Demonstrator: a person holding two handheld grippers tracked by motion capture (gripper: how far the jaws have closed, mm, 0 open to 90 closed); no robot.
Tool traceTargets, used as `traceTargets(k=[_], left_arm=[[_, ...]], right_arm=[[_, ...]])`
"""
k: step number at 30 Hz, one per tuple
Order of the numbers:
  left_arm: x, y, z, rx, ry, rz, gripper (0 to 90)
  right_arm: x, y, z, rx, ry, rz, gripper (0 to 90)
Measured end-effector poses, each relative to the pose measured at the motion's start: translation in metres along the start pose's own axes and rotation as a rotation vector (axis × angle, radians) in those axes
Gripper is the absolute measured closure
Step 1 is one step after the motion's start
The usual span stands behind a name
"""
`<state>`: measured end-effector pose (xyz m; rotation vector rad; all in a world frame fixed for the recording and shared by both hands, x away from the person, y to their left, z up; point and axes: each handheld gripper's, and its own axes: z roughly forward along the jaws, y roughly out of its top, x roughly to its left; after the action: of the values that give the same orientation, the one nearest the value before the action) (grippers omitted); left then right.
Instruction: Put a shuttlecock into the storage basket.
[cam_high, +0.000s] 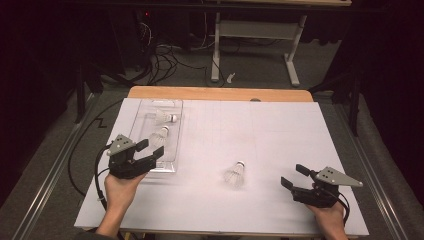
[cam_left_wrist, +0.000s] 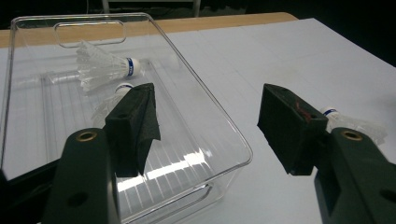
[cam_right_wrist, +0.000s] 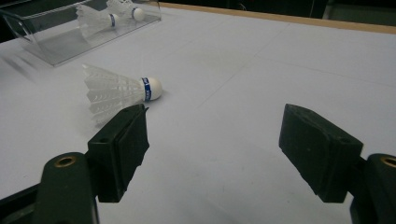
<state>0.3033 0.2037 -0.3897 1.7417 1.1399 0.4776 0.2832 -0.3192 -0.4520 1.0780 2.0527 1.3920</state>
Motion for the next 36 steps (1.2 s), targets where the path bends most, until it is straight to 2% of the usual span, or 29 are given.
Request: traceTargets(k=[10, 17, 29, 36], left_arm=[[0.003, -0.011, -0.003, -0.011, 0.004, -0.020, 38.0], [0.000, -0.012, -0.004, -0.017, 0.002, -0.004, 38.0], [0.002, -0.025, -0.008, -0.037, -0.002, -0.028, 37.9], [0.000, -0.030, -0.009, -0.047, -0.004, -0.023, 37.5]], right_arm=[[0.000, 0.000, 0.000, 0.003, -0.002, -0.001, 24.2], [0.000, 0.000, 0.000, 0.001, -0.001, 0.000, 24.2], [0.001, 0.000, 0.000, 0.001, -0.001, 0.000, 24.1], [0.001, -0.001, 0.000, -0.001, -0.003, 0.002, 24.1]])
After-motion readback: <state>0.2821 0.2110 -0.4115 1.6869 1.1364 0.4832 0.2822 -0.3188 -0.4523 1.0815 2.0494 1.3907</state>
